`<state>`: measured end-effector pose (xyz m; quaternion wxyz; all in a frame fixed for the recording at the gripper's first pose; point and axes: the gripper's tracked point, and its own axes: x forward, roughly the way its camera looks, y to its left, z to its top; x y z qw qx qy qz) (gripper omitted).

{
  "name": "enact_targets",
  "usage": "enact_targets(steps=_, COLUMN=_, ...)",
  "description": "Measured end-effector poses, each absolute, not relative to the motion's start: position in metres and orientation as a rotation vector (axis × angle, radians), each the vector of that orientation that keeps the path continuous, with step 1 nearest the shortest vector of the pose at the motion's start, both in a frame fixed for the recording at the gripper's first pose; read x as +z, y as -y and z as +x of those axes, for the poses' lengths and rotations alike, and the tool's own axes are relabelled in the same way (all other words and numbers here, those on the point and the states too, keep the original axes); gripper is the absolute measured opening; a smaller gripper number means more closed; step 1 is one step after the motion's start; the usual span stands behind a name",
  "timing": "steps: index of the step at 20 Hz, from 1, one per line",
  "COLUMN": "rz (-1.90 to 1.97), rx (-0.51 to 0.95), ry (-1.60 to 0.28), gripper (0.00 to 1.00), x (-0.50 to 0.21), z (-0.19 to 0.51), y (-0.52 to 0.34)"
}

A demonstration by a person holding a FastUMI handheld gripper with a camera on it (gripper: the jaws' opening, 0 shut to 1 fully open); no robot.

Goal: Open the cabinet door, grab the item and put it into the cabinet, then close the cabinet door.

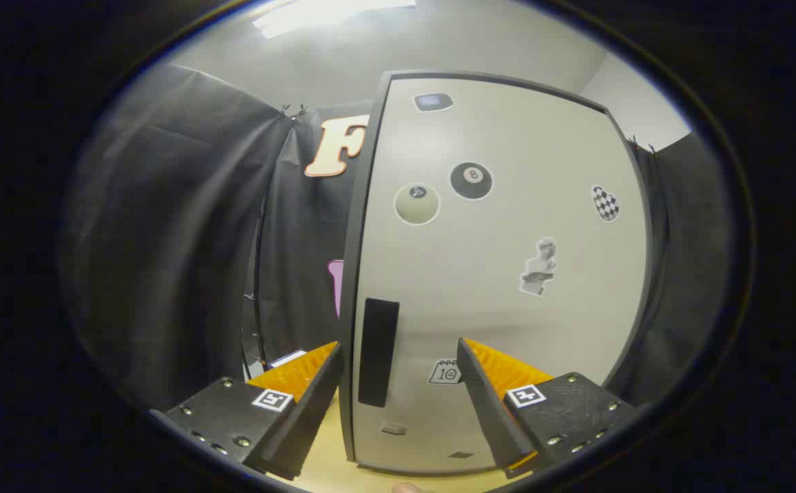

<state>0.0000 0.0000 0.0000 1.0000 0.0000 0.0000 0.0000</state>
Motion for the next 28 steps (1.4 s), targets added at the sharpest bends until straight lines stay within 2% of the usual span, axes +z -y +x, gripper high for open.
enact_targets(steps=20, rz=-0.012, rx=-0.026, ry=-0.031, gripper=0.98, x=-0.024, z=0.046, y=-0.018)
enact_targets(steps=26, rz=-0.044, rx=-0.085, ry=-0.024, gripper=0.97, x=-0.028, z=0.055, y=-0.018)
enact_targets(steps=28, rz=-0.08, rx=-0.157, ry=-0.014, gripper=0.83, x=-0.028, z=0.056, y=-0.006)
